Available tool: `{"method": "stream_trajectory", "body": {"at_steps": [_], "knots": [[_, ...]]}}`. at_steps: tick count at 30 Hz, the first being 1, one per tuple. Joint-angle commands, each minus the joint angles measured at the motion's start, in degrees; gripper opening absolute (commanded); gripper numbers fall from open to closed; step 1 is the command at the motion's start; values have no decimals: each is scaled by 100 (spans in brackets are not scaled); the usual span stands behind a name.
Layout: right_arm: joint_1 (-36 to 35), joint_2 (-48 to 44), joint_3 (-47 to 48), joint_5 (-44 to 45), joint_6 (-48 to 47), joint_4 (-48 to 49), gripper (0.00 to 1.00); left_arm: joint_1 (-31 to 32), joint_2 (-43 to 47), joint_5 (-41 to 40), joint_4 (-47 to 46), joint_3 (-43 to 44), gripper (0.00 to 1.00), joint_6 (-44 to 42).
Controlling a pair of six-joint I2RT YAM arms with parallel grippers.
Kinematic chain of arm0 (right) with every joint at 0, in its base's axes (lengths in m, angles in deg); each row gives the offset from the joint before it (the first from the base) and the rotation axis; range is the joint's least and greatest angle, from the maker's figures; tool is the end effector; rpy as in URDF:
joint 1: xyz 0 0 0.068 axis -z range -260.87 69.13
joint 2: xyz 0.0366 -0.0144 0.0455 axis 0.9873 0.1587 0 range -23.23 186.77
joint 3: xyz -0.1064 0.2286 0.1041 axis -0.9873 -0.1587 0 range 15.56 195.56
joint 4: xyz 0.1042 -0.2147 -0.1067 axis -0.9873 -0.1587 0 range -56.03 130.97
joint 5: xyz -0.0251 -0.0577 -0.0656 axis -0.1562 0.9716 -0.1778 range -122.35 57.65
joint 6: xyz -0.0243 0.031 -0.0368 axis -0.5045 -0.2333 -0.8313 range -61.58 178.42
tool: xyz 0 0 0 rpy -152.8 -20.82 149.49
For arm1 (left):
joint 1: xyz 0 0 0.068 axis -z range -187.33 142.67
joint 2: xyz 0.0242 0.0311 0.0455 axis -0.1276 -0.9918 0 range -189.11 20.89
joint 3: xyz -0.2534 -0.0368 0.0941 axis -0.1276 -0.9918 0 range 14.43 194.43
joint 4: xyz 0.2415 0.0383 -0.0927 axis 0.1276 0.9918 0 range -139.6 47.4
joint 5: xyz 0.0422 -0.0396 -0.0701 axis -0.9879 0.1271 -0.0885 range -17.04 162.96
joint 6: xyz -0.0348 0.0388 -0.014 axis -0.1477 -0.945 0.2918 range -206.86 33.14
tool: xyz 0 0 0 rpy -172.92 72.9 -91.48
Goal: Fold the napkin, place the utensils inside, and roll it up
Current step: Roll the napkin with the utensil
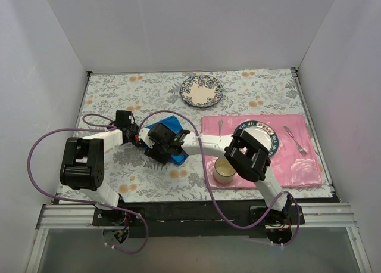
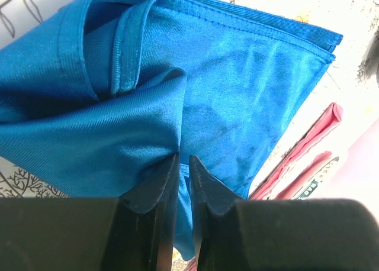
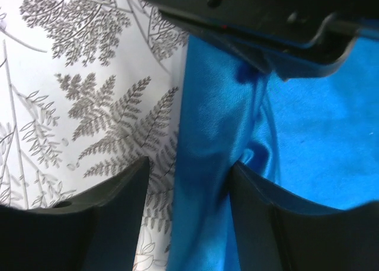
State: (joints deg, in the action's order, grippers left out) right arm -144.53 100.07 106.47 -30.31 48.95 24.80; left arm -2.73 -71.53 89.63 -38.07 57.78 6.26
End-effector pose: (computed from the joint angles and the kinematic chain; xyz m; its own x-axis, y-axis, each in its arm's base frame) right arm 0.2126 0.4264 0.1715 -0.1823 -0.7390 -0.6485 -0.9278 0.3476 -0.1353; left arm 0.2883 -0.0335 0.1372 -0.1695 -0.9460 0.2762 -0.8790 0.0184 -0.4765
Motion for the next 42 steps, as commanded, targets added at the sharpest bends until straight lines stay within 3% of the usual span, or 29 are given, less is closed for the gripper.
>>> {"method": "stream_trajectory", "body": {"at_steps": [1, 4, 10, 15, 18, 24, 27, 34, 42], "knots": [[11, 378, 32, 700, -81, 114, 52, -65, -171, -533, 675, -319, 14, -417], [90, 475, -38, 439, 243, 52, 26, -73, 57, -542, 728, -249, 16, -636], [424, 572, -83, -1160, 903, -98, 1, -82, 777, -787, 1149, 347, 28, -1067], [845, 755, 110, -2732, 1518, -211, 1, -73, 1314, -1068, 1764, 920, 43, -1244], [1091, 957, 338, -3575, 1860, -291, 1, -73, 1648, -1183, 2010, 1000, 44, -1253], [1540, 1414, 357, -4886, 2668, 112, 1, -73, 2202, -509, 2029, 394, 39, -1060], [1646, 1608, 383, -5335, 3125, 376, 1, -73, 2264, 54, 1511, -123, 34, -910], [1874, 1899, 383, -5820, 4031, 878, 1, -47, 1781, 513, 527, -459, 30, -497], [1919, 2013, 392, -5768, 4068, 869, 1, -29, 1306, 575, -133, -670, 27, -348]]}}
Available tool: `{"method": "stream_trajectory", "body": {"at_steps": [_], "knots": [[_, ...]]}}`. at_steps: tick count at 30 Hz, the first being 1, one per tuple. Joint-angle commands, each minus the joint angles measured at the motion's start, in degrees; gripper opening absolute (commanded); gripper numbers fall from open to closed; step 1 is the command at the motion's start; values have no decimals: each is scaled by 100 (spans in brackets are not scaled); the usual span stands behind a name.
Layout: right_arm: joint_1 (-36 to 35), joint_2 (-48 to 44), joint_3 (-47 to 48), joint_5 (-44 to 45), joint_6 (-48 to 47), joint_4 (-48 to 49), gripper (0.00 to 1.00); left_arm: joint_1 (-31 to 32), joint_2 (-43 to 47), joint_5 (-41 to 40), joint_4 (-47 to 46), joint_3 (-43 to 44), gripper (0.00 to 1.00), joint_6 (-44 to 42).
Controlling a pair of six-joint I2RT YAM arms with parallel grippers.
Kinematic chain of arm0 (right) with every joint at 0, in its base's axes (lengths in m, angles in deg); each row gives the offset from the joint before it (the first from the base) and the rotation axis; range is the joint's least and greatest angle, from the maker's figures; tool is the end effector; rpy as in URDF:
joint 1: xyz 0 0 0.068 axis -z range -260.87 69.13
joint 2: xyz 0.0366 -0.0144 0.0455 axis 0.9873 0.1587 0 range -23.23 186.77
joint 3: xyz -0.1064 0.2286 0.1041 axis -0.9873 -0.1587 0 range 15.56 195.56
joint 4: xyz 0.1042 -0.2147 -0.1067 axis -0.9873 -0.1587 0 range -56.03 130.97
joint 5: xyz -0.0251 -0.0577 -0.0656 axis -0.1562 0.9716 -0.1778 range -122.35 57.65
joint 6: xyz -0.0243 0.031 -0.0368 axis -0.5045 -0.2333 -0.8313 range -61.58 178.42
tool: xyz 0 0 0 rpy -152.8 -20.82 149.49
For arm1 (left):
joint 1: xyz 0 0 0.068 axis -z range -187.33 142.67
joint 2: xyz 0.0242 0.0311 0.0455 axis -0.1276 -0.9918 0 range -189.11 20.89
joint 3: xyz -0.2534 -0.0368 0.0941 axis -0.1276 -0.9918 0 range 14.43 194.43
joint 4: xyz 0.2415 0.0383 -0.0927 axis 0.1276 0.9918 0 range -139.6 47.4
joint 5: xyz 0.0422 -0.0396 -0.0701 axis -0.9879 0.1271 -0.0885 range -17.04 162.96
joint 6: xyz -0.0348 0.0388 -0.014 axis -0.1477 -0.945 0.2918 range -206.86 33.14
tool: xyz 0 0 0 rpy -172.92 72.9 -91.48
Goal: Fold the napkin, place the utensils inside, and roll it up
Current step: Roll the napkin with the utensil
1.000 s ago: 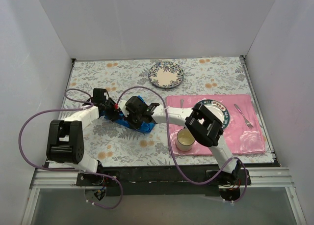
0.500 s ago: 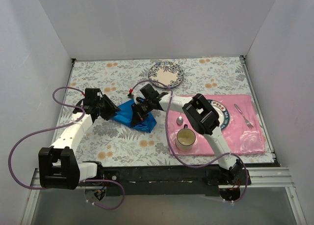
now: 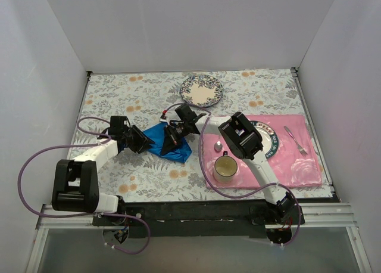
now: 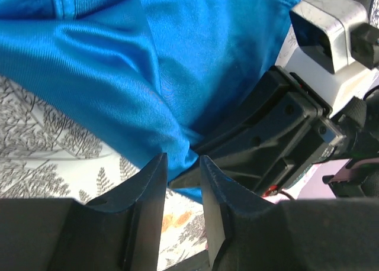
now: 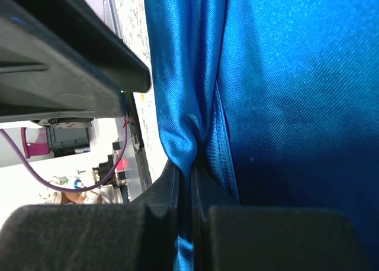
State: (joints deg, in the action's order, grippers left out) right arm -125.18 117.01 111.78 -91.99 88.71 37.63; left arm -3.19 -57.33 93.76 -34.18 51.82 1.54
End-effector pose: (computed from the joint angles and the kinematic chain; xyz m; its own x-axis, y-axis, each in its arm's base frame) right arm 0.3386 0.3734 0.0876 -0.8436 -0.4671 -0.2649 -0.4006 0.2189 0.8897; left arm 0.2488 -0.0307 0.1679 -0.2872 -0.9161 0.2796 -0.8216 0.0856 -0.5635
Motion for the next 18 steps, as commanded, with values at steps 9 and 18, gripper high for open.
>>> {"method": "stream_trajectory", "body": {"at_steps": [9, 18], "knots": [[-7, 12, -210, 795, -355, -703, 7, 16, -1002, -260, -734, -319, 21, 90], [-95, -568, 519, 1805, -1673, -2188, 39, 16, -1485, -471, -619, -496, 17, 2]]}}
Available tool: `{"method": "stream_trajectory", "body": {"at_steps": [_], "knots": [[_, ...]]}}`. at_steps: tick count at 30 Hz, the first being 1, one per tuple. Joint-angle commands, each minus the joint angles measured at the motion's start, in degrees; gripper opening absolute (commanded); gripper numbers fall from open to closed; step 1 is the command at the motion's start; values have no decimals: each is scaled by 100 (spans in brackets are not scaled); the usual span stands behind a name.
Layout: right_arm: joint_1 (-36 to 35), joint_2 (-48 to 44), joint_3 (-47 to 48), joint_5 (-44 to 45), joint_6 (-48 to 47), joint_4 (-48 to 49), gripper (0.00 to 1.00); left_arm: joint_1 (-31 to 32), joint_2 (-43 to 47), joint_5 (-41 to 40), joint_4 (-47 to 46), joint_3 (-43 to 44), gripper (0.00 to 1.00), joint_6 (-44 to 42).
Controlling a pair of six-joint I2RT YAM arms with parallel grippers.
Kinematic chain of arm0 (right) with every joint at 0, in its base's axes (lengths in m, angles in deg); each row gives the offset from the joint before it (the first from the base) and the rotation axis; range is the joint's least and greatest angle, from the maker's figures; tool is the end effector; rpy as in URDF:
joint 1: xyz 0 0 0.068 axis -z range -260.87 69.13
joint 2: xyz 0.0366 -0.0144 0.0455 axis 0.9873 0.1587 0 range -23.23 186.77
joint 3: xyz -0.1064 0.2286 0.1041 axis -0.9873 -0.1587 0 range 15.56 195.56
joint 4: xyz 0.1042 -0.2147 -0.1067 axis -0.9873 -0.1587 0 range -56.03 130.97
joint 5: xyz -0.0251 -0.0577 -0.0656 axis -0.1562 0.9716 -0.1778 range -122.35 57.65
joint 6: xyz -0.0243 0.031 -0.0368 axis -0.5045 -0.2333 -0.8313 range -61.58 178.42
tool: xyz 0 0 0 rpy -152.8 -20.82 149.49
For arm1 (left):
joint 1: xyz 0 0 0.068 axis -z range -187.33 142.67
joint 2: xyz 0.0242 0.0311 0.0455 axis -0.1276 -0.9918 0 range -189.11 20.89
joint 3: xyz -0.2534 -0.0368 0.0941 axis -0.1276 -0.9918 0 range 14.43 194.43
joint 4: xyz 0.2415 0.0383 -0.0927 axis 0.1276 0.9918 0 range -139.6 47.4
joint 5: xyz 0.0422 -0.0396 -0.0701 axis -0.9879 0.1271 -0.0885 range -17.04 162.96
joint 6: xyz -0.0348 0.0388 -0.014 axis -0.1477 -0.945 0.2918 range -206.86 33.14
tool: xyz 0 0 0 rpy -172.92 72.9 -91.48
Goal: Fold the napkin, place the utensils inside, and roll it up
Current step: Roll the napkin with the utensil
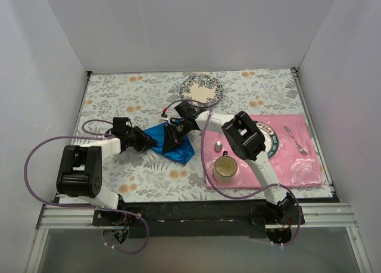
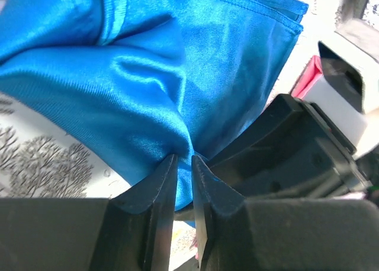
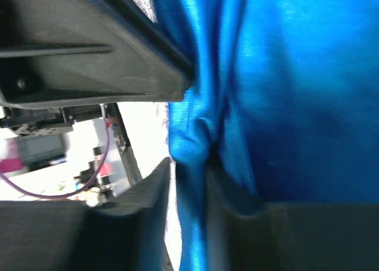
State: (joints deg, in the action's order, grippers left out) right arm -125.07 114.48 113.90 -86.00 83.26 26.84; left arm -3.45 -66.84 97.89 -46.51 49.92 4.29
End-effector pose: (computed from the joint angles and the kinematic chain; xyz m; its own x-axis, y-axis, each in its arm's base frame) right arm 0.3380 0.3686 0.1057 -0.8408 -0.4703 -0.2680 -0.4447 0.3179 0.8374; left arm 0.2658 -0.0331 0.1329 -0.2840 -0.8895 0.3580 -0.8265 0.0378 -0.5617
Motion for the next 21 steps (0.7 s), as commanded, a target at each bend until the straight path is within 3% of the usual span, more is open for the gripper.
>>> {"method": "stream_trajectory", "body": {"at_steps": [1, 9, 21], "knots": [[-106, -454, 378, 1373, -1400, -1440, 42, 43, -553, -893, 622, -279, 17, -282], [-237, -1097, 273, 2498, -1903, -1628, 59, 43, -632, -858, 807, -94, 15, -406], [-1230, -1352, -131, 4827, -2853, -609, 64, 43, -474, -770, 1044, 73, 15, -362]]}}
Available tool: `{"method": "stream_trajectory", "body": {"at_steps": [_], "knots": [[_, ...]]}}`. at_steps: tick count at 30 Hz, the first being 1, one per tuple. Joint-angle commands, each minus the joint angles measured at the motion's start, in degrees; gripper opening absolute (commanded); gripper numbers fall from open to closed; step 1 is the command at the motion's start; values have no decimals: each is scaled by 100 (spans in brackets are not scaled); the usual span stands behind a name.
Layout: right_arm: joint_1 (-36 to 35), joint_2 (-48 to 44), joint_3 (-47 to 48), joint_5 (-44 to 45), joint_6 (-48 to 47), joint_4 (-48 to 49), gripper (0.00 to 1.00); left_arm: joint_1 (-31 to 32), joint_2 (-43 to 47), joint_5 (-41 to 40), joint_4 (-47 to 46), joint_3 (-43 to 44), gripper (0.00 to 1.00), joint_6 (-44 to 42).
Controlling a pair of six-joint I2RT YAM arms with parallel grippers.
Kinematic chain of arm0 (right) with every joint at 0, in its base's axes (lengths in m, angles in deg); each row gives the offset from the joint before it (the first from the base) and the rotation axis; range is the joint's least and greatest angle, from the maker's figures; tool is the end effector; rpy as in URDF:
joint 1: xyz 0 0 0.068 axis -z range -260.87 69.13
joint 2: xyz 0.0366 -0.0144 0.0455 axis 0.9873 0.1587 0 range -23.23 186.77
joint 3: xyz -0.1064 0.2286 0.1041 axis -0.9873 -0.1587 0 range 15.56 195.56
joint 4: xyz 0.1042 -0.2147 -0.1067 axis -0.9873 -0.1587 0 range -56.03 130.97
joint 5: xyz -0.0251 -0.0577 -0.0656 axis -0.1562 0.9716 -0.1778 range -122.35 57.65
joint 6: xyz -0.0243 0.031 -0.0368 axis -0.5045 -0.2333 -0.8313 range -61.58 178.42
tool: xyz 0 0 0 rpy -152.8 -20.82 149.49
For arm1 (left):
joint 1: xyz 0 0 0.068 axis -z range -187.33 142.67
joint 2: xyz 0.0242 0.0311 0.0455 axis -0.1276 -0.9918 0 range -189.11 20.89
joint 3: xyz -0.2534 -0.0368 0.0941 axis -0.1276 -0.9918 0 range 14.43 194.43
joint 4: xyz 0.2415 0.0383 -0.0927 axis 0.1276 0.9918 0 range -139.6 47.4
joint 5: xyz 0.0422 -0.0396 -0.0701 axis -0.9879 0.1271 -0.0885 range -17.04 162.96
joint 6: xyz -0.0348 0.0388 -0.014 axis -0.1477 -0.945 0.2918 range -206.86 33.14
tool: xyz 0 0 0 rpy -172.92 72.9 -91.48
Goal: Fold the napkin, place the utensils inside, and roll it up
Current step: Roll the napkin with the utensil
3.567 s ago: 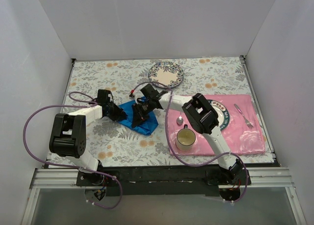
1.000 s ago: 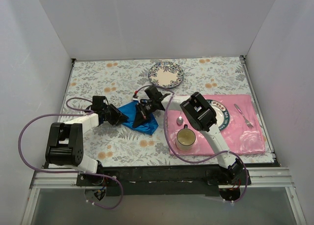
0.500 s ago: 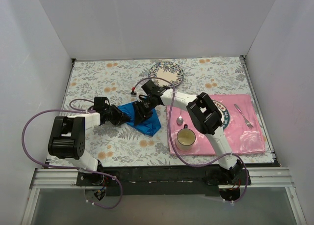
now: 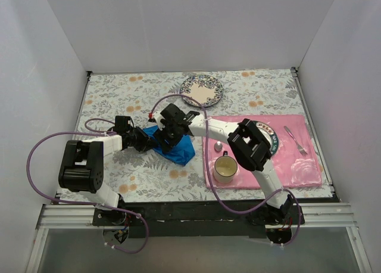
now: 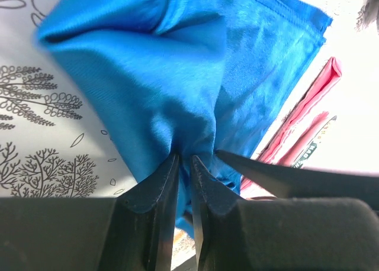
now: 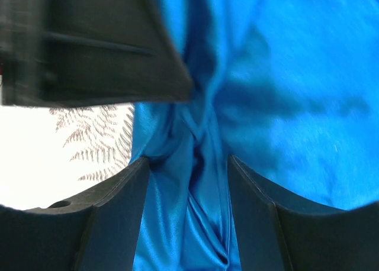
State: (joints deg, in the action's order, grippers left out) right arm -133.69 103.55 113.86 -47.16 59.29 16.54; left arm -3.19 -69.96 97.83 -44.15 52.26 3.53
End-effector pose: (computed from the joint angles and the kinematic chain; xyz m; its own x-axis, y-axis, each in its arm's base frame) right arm 0.2873 0.3938 0.1744 -0.4950 -0.6284 -0.6001 -0.8561 0.4710 0.2130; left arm 0.2730 -0.0348 0.1272 -0.2790 -0.8895 0.3620 -0.8521 0.0555 -0.5204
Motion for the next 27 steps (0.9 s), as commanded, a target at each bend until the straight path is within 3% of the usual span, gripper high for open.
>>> {"method": "stream_trajectory", "body": {"at_steps": [1, 4, 11, 14, 16, 21, 25, 26, 27], "knots": [[-431, -294, -197, 1093, -499, 517, 64, 16, -170, -764, 799, -161, 15, -276], [-624, -356, -267, 1611, -605, 614, 65, 16, -170, -763, 808, -135, 14, -267], [-739, -110, -443, 1517, -535, 658, 64, 16, -100, -737, 852, -117, 14, -276], [-713, -22, -496, 1175, -290, 614, 52, 16, 66, -790, 948, -56, 14, -329], [-608, -83, -785, 876, 70, 772, 36, 16, 190, -869, 1089, 14, 14, -425], [-256, -233, -1471, -512, 800, 1580, 13, 16, 768, -1272, 1659, 444, 18, -759], [182, -75, -1569, -1620, 1589, 1966, 1, 16, 1270, -1563, 2196, 665, 34, -927], [254, -31, -1551, -2057, 1758, 2046, 1, 16, 1376, -1607, 2319, 682, 47, -892], [333, 74, -1542, -2244, 1916, 2151, 1, 16, 1473, -1616, 2537, 691, 52, -857]]}}
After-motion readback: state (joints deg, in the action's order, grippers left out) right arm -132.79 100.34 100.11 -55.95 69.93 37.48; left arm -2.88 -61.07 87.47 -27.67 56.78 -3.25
